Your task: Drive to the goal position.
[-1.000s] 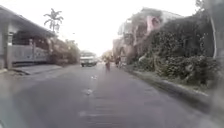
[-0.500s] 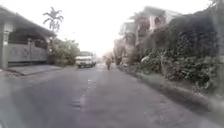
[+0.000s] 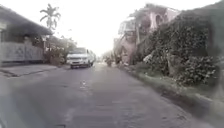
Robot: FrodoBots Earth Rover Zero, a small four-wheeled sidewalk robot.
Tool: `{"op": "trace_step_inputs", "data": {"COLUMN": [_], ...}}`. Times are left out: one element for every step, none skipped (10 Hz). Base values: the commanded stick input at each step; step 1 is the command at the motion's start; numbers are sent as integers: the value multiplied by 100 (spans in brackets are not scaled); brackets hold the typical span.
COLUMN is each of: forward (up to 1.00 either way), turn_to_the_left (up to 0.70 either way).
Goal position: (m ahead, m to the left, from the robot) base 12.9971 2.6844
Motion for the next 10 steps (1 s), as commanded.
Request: {"op": "trace_step_inputs", "data": {"forward": [100, 100, 100, 100, 100, 100, 100, 100, 100, 100], "turn_to_the_left": [-25, -19, -1, -23, -36, -23, 2, 4, 4, 4]}}
